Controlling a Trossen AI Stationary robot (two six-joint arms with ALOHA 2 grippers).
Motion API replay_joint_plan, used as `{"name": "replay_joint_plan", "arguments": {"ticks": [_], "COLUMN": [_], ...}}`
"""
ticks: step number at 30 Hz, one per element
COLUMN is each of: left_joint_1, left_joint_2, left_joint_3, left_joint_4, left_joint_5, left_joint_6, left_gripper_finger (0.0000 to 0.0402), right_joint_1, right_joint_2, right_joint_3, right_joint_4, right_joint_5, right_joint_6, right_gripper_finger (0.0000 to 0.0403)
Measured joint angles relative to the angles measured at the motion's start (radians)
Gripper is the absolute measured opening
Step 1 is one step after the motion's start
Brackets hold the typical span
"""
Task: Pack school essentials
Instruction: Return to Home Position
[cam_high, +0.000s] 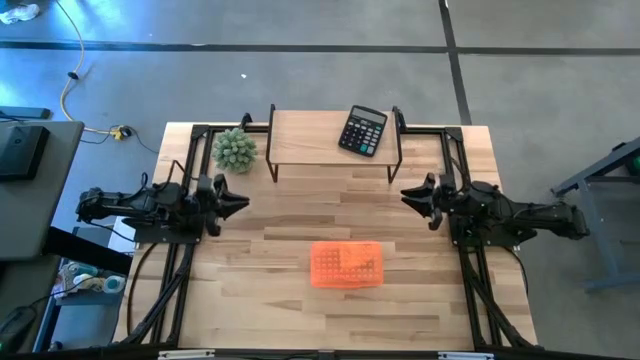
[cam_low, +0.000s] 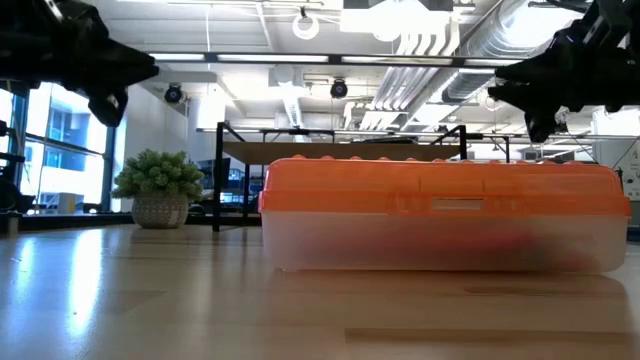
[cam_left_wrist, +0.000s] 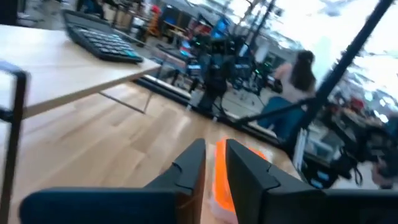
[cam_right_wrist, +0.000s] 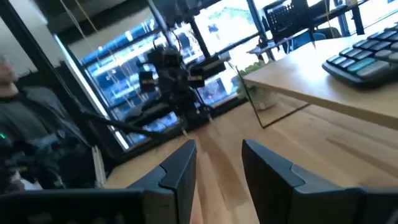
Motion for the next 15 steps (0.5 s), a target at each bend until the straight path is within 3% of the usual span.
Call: {"name": "replay_joint_plan", "arguments": {"ticks": [8, 15], "left_joint_1": [0.0, 0.001], "left_joint_2": [0.001, 0.0], "left_joint_3": [0.001, 0.001], "left_joint_4": [-0.14, -0.141], "left_joint_5": [0.093, 0.129], "left_joint_6": [0.002, 0.046], "left_gripper_finger": [0.0007, 0.0006], "right_joint_1": [0.0, 0.0], "right_joint_2": [-0.002, -0.002], "right_joint_3": [0.0, 0.0], "right_joint_4": [-0.039, -0.117], "right_joint_5": [-0.026, -0.021], "right_joint_6": [-0.038, -0.027], "right_gripper_finger": [0.0122, 0.0122]}}
